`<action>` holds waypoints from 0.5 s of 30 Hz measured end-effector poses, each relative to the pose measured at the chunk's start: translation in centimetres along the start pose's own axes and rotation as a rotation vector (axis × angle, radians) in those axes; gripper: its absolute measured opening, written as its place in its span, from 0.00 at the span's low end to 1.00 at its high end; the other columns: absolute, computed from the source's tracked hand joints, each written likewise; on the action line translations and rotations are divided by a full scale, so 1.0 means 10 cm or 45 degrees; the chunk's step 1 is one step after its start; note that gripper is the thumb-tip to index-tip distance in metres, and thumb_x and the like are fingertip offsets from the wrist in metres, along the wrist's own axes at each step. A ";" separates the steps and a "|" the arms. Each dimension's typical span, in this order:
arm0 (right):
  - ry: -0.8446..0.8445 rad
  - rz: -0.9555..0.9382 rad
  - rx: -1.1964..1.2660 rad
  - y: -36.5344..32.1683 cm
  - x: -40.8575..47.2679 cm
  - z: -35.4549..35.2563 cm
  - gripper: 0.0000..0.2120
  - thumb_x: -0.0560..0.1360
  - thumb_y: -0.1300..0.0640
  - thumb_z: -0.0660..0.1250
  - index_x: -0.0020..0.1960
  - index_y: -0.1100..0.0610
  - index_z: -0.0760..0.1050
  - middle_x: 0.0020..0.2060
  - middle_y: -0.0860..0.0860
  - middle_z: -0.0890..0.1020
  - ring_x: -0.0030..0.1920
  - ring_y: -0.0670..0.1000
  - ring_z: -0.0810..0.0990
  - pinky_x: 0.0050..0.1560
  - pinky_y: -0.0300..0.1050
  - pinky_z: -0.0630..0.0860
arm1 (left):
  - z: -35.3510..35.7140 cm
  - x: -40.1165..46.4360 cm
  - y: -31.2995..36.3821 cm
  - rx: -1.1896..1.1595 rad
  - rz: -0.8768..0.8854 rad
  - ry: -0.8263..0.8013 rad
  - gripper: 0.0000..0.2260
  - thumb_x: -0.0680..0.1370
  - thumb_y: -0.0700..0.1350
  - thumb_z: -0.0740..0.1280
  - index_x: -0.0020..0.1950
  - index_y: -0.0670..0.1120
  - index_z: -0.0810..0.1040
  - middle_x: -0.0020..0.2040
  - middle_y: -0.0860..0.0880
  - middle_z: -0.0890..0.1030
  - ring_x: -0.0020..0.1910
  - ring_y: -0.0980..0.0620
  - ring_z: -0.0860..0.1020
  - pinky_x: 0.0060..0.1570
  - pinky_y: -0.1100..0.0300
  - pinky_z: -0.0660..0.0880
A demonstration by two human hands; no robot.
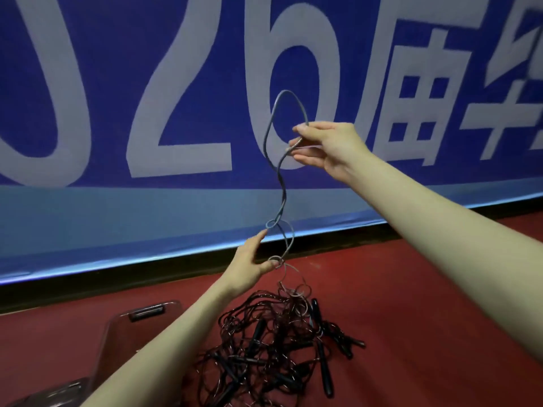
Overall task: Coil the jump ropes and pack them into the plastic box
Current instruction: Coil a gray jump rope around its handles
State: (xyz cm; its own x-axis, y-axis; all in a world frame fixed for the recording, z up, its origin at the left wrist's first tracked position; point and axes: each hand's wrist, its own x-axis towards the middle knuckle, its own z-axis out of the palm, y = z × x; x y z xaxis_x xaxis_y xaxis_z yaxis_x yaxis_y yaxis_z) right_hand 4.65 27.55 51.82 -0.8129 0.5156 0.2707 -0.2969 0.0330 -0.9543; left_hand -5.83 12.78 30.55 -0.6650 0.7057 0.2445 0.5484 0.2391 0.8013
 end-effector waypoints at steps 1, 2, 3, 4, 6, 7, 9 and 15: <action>-0.003 -0.003 0.035 -0.08 -0.03 0.01 0.06 0.77 0.62 0.69 0.52 0.63 0.79 0.37 0.57 0.84 0.37 0.54 0.86 0.41 0.44 0.83 | 0.04 0.02 0.06 -0.068 0.005 -0.002 0.38 0.76 0.46 0.72 0.79 0.50 0.53 0.74 0.54 0.62 0.74 0.55 0.59 0.73 0.56 0.58; -0.008 -0.005 0.071 -0.14 -0.07 0.01 0.05 0.77 0.62 0.69 0.52 0.63 0.79 0.37 0.57 0.85 0.37 0.55 0.86 0.41 0.44 0.83 | 0.09 0.05 0.13 -0.157 -0.001 0.015 0.40 0.75 0.46 0.72 0.79 0.50 0.50 0.75 0.53 0.60 0.74 0.55 0.58 0.73 0.55 0.58; -0.016 -0.003 0.104 -0.18 -0.11 0.01 0.06 0.77 0.62 0.69 0.52 0.63 0.79 0.38 0.57 0.85 0.38 0.55 0.86 0.41 0.44 0.83 | 0.13 0.07 0.17 -0.253 -0.021 0.045 0.40 0.75 0.45 0.72 0.79 0.49 0.49 0.76 0.52 0.59 0.75 0.53 0.58 0.73 0.53 0.59; -0.026 -0.005 0.136 -0.24 -0.16 0.01 0.07 0.77 0.62 0.69 0.53 0.64 0.79 0.38 0.58 0.85 0.40 0.56 0.86 0.41 0.45 0.83 | 0.16 0.09 0.23 -0.331 -0.053 0.078 0.40 0.75 0.45 0.72 0.78 0.48 0.48 0.77 0.50 0.58 0.75 0.51 0.58 0.73 0.51 0.60; -0.038 0.006 0.183 -0.27 -0.22 0.01 0.09 0.77 0.62 0.69 0.55 0.65 0.78 0.38 0.58 0.85 0.41 0.57 0.86 0.41 0.45 0.83 | 0.23 0.12 0.26 -0.416 -0.150 0.083 0.39 0.76 0.45 0.72 0.77 0.47 0.49 0.77 0.49 0.58 0.75 0.49 0.60 0.71 0.52 0.64; -0.043 0.006 0.199 -0.29 -0.26 0.00 0.09 0.77 0.62 0.69 0.55 0.65 0.78 0.38 0.58 0.85 0.40 0.57 0.86 0.40 0.44 0.83 | 0.26 0.13 0.27 -0.415 -0.186 0.031 0.38 0.76 0.45 0.71 0.77 0.47 0.49 0.76 0.49 0.60 0.73 0.50 0.62 0.67 0.55 0.66; -0.052 0.007 0.212 -0.34 -0.32 -0.02 0.07 0.77 0.62 0.69 0.52 0.65 0.79 0.37 0.58 0.85 0.40 0.56 0.86 0.38 0.43 0.82 | 0.34 0.12 0.23 -0.344 -0.227 -0.158 0.39 0.75 0.46 0.72 0.78 0.48 0.51 0.75 0.48 0.62 0.71 0.50 0.66 0.64 0.57 0.68; 0.002 -0.030 0.197 -0.47 -0.41 -0.12 0.06 0.76 0.62 0.69 0.51 0.64 0.80 0.40 0.59 0.85 0.41 0.57 0.86 0.39 0.44 0.82 | 0.51 0.08 0.12 0.109 -0.182 -0.372 0.11 0.80 0.43 0.66 0.62 0.46 0.77 0.60 0.45 0.81 0.59 0.50 0.78 0.65 0.52 0.72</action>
State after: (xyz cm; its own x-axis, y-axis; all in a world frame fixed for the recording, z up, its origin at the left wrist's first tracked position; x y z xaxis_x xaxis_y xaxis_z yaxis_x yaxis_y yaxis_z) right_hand 10.01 26.26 55.07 -0.8038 0.5178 0.2928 -0.3898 -0.0867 -0.9168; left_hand -3.12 17.01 28.87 -0.5715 0.8194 -0.0443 0.5089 0.3962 0.7642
